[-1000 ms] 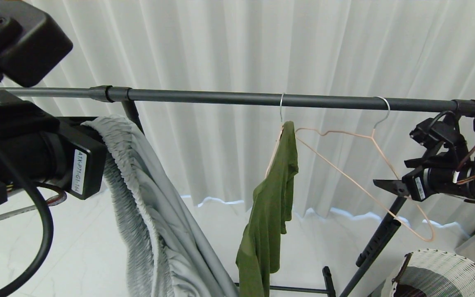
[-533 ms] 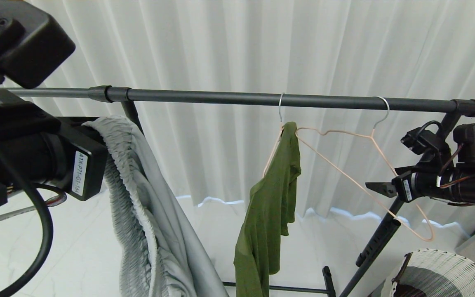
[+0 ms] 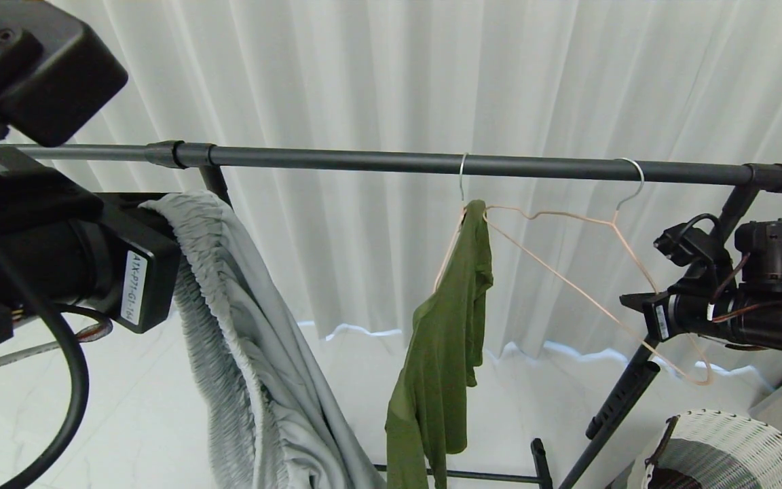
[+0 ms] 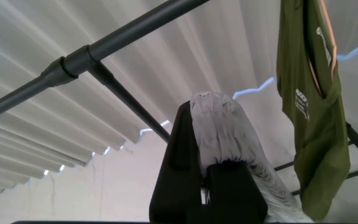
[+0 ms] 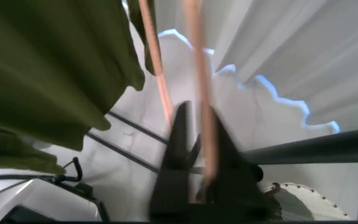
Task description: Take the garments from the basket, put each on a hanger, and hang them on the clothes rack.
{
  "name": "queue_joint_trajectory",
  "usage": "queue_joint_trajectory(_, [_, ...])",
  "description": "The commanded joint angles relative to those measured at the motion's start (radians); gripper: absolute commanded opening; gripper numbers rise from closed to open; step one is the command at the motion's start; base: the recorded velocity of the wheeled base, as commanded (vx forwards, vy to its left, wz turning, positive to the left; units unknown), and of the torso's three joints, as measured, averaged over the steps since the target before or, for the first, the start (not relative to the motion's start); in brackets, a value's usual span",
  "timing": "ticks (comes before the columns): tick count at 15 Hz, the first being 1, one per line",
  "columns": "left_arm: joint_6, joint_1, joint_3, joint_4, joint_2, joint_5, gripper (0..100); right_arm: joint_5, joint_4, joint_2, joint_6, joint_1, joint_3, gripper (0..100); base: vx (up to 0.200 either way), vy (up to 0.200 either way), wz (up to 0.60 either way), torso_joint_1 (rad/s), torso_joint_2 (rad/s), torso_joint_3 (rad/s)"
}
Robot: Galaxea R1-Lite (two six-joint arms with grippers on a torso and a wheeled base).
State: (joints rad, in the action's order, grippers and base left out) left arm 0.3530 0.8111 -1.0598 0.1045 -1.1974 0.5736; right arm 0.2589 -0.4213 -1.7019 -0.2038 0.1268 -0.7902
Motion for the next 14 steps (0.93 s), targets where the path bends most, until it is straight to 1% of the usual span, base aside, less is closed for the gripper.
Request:
queue_joint_trajectory(1, [0.000,0.000,0.001,0.000,-0.004,0.000,0,0.000,-0.001,-0.002,0.001,0.001,0.002,0,0.000,0.000,0.00,0.000,0.00,0.000])
queue_joint_trajectory(5, [-0.002,0.000,0.001,0.000,-0.004,0.000,0,0.002,-0.002,0.016,0.014,0.001,0.002,0,0.000,0.000,0.00,0.000,0.00,0.000])
queue_joint_trajectory(7, [-0.002,0.000,0.001,0.000,-0.004,0.000,0,0.002,-0.019,0.041,0.049,0.002,0.003,0,0.000,0.000,0.00,0.000,0.00,0.000])
queue_joint_trajectory(8, [-0.002,0.000,0.003,0.000,-0.004,0.000,0,0.002,-0.027,0.076,0.089,0.002,0.003,0,0.000,0.000,0.00,0.000,0.00,0.000])
queue_joint_trajectory(9, [-0.002,0.000,0.006,0.000,-0.002,0.000,0,0.002,-0.025,0.102,0.107,0.002,0.006,0,0.000,0.000,0.00,0.000,0.00,0.000])
queue_joint_trajectory(11, [-0.002,0.000,0.015,0.000,0.001,0.000,0,-0.001,-0.019,0.162,0.132,0.001,0.031,0,0.000,0.000,0.00,0.000,0.00,0.000])
queue_joint_trajectory(13, [-0.002,0.000,0.026,0.000,0.004,0.000,0,-0.003,0.006,0.223,0.132,0.002,0.075,0,0.000,0.000,0.00,0.000,0.00,0.000])
queue_joint_trajectory(14, [-0.002,0.000,0.027,0.000,0.004,0.002,0,-0.004,0.030,0.275,0.127,0.002,0.114,0,0.000,0.000,0.00,0.000,0.00,0.000])
